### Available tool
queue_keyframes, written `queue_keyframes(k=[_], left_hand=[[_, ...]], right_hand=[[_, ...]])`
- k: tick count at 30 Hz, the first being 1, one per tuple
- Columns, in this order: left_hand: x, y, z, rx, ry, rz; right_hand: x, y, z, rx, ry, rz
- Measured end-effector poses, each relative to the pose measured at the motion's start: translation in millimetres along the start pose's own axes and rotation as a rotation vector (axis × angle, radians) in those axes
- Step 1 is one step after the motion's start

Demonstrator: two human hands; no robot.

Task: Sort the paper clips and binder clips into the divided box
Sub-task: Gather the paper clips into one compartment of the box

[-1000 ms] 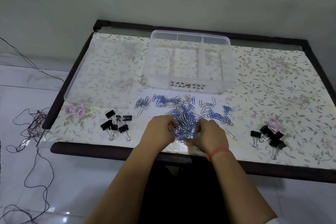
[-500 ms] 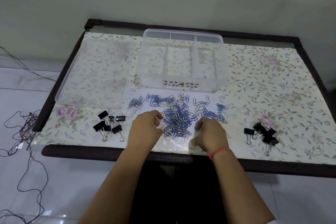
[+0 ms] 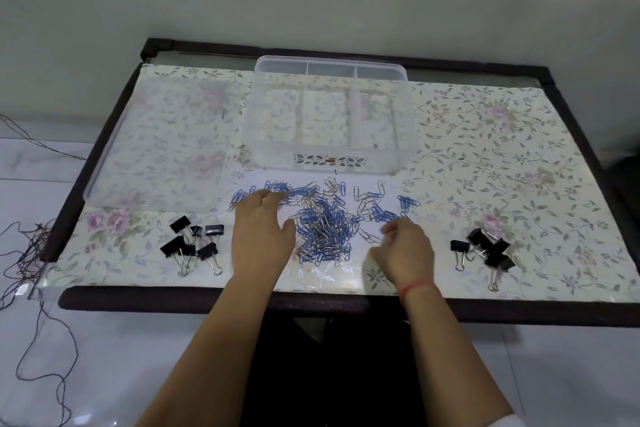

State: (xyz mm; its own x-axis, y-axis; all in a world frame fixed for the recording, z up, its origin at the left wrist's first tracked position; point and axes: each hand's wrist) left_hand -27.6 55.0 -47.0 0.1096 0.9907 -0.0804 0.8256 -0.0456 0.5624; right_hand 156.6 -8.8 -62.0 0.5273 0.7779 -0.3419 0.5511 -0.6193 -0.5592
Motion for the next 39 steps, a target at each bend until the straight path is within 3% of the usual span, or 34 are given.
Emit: queue_keyframes(k=[4, 8, 12, 18, 25, 30, 33, 37, 39], left_hand=[[2, 6, 2, -0.026, 0.009, -0.03], [3, 4, 3, 0.014, 0.033, -0.093], [8, -2, 6, 0.106, -0.007, -0.154], [14, 5, 8, 0.152, -0.025, -0.158], [6, 17, 11, 0.017, -0.027, -0.01], [12, 12, 8, -0.022, 0.115, -0.05], [17, 5, 9, -0.027, 0.097, -0.096], [30, 3, 16, 0.016, 0.069, -0.147], [39, 6, 21, 0.013, 0.062, -0.136]], right_hand=[[-2, -16, 4, 0.269, -0.02, -0.089], [5, 3, -12, 0.116, 0.238, 0.062], [7, 8, -8, 0.101, 0.163, 0.132], [7, -7, 5, 0.138, -0.019, -0.03], [28, 2, -8, 0.167, 0.344, 0.083], [40, -3, -3, 0.103, 0.258, 0.029], [43, -4, -3, 0.139, 0.211, -0.022], [52, -11, 0, 0.219, 0.326, -0.008], [55, -19, 5, 0.161, 0.246, -0.088]])
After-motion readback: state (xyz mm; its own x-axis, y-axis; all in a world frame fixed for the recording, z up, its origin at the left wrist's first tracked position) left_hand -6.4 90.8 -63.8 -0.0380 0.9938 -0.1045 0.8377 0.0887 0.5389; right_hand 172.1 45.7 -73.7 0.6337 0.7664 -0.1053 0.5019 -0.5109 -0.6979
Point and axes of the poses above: each hand's wrist, its own x-axis towards the middle knuckle, its own z-axis out of the palm, y = z × x, and after that the axes turned 2 degrees about -y, right-handed
